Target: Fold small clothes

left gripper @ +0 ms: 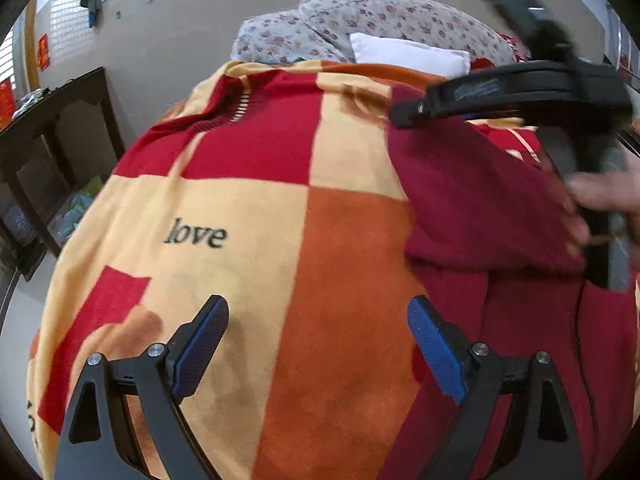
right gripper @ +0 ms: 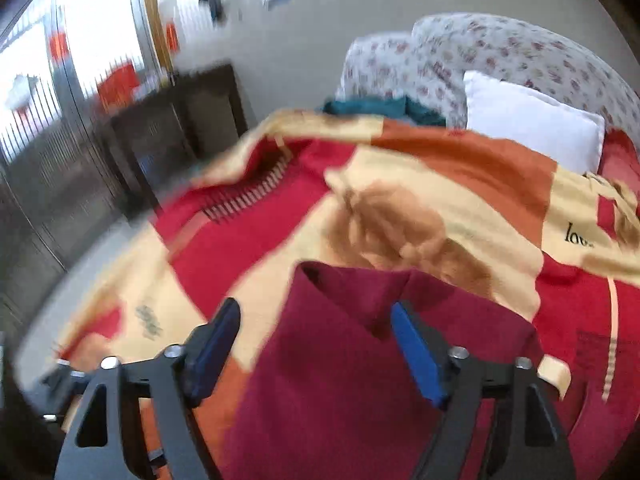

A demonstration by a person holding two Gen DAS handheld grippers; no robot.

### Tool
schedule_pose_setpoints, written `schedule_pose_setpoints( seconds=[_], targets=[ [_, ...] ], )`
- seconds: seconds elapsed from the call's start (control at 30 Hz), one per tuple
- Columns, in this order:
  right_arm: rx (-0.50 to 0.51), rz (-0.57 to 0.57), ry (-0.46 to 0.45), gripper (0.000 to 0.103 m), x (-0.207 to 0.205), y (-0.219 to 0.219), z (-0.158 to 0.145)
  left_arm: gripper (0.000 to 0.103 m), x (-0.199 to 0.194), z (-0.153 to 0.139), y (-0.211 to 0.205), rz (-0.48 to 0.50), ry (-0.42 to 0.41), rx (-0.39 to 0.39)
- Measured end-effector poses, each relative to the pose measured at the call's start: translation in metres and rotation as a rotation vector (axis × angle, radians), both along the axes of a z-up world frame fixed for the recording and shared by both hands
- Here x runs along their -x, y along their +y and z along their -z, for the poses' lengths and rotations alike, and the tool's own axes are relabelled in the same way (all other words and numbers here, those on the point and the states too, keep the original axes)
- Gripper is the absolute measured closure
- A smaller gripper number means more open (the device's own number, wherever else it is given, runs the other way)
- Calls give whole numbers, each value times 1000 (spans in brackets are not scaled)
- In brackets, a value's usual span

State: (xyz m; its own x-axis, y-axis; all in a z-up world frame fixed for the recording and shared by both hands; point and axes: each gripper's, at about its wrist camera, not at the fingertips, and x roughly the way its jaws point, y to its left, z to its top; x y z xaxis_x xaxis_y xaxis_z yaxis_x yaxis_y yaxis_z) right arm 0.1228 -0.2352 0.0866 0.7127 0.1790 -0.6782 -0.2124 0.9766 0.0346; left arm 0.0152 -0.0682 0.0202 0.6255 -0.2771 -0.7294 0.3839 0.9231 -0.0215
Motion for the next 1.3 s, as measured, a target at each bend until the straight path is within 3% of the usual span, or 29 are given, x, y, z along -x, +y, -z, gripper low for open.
schedule_pose_setpoints(
  seconds=[0.03,0.23,0.33,0.47,0.5,0.53,0.57,0.6,0.63,0.77,0.87,1.03,1.1,1.3],
  targets=[
    [4,-2,10,91,-2,2,4,12,1,3,0,6,6,3],
    [-111,6,-82,92,-14,1,-7,12,6,7,0,9,-16,-5],
    [-161,19,-50,92,-34,2,5,12,5,9,1,10,-9,-2],
    [-275,55,-22,89,-23,-13,4,12,4,8,4,6,-8,16],
    [-294,56,-27,86,-13,-18,-1,12,4,8,4,5,-9,15],
    [-308,60,-39,74,5,-26,-8,12,4,7,4,4,-12,15],
    [-295,76,-43,64,24,-33,-13,12,5,5,4,1,-18,14],
    [-259,105,-45,44,47,-41,-16,12,6,3,4,-4,-26,13],
    [-223,127,-52,37,68,-48,-17,12,8,1,4,-7,-35,11],
    [-14,304,-38,37,140,-88,-8,12,13,-11,-1,1,-59,2],
    [57,412,22,37,176,-121,12,12,21,-22,-7,20,-66,2],
    [32,539,33,39,214,-173,34,12,29,-40,-20,49,-49,13],
    [-9,540,41,39,216,-187,43,12,31,-46,-31,59,-39,32],
    [-59,529,-35,36,240,-178,21,12,33,-58,-81,124,-30,56]
  ],
)
